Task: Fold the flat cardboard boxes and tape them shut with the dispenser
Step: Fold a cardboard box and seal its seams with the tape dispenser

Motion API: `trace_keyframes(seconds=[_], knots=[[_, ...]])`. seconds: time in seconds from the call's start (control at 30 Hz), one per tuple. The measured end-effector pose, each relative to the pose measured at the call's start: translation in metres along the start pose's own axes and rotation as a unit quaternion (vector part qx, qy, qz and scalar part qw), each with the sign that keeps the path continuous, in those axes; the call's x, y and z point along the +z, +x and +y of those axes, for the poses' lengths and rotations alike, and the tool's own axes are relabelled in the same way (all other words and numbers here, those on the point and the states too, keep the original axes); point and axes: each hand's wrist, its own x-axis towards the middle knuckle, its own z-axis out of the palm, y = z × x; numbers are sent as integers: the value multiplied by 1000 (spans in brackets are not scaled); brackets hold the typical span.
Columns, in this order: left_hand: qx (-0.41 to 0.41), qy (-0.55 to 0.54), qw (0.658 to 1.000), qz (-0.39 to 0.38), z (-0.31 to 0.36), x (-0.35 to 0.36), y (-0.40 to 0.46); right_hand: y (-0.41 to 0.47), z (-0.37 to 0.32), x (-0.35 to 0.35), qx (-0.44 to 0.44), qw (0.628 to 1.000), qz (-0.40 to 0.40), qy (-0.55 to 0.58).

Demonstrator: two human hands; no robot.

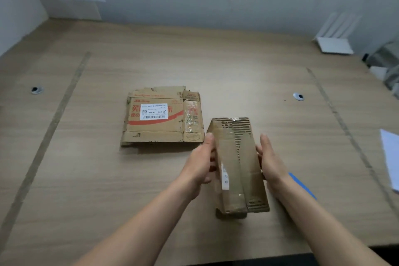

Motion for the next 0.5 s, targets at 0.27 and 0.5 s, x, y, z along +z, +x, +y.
trace_keyframes(seconds=[0.27,0.5], knots=[[43,-106,992,-49,18,-11,-8,-37,-16,-22,-101,955,48,274],[-70,95,993,-17,-30,-31,-2,-39,35,-1,29,991,-26,125]])
